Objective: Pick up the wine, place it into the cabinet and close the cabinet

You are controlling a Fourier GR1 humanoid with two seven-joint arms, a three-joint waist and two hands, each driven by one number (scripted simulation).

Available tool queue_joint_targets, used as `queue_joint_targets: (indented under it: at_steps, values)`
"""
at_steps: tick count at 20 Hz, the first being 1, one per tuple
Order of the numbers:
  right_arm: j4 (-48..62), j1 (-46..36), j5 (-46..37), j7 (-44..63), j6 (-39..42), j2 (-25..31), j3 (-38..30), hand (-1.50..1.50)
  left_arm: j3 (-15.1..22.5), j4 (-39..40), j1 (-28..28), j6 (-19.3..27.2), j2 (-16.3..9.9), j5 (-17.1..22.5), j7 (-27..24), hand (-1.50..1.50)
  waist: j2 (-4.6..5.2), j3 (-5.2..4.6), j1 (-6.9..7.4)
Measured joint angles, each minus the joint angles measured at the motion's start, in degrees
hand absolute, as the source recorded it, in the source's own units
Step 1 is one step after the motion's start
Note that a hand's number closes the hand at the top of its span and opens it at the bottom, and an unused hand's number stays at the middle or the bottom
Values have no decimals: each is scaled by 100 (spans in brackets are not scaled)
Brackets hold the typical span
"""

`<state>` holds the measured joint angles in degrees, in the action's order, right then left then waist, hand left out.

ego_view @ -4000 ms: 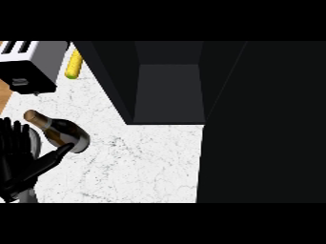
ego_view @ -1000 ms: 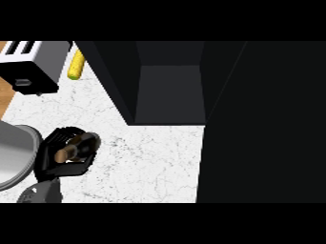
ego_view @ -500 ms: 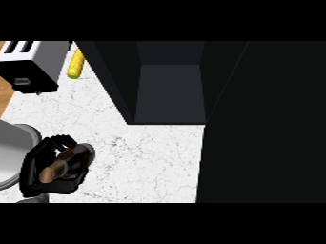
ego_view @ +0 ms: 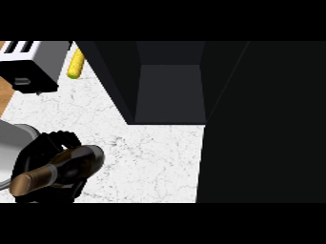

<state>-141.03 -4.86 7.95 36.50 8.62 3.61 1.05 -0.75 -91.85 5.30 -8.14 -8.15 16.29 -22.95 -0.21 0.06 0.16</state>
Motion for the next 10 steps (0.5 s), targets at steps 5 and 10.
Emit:
queue_joint_targets:
  at_steps: [5, 10]
  values:
    - [1, 3, 39, 25, 44, 4, -46, -150, 449, -882, -78, 489, 207, -279, 874, 150, 3, 0, -21]
    - [7, -128, 55, 144, -10, 5, -60, -150, 958, -1478, -248, 862, 455, -571, 1647, 150, 6, -3, -30]
